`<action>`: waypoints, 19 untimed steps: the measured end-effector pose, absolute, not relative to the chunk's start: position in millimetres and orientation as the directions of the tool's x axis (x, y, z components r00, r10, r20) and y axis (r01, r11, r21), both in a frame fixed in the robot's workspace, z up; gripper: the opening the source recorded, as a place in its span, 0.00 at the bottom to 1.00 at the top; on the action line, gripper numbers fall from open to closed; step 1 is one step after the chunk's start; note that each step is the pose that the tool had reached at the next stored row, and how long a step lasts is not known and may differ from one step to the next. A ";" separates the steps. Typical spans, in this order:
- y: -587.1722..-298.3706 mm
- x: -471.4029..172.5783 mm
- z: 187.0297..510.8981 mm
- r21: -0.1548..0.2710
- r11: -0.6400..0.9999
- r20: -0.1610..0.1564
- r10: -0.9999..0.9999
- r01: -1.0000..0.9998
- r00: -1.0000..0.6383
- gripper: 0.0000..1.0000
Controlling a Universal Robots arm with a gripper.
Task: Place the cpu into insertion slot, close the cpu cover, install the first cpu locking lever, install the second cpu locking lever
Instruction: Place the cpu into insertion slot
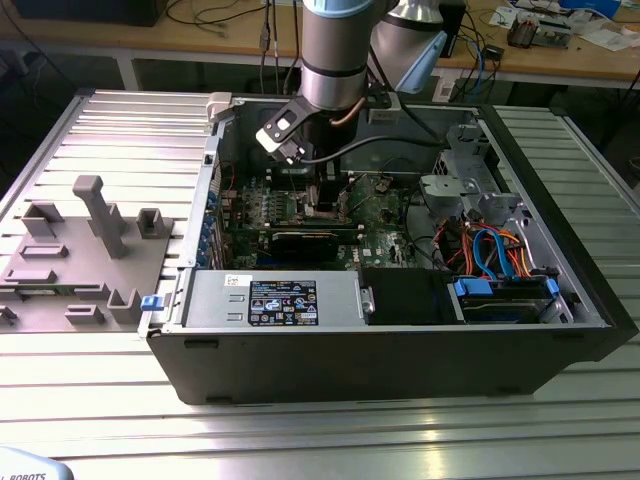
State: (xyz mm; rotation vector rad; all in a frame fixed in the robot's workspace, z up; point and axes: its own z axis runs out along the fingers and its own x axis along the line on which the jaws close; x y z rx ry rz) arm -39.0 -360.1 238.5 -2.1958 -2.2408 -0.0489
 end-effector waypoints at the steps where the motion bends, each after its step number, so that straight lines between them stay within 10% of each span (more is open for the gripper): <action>1: -360.1 -39.0 238.3 0.020 0.020 0.025 0.999 1.000 -0.021 0.55; 19: -350.5 -39.0 228.9 0.019 0.020 0.010 1.000 1.000 -0.021 0.55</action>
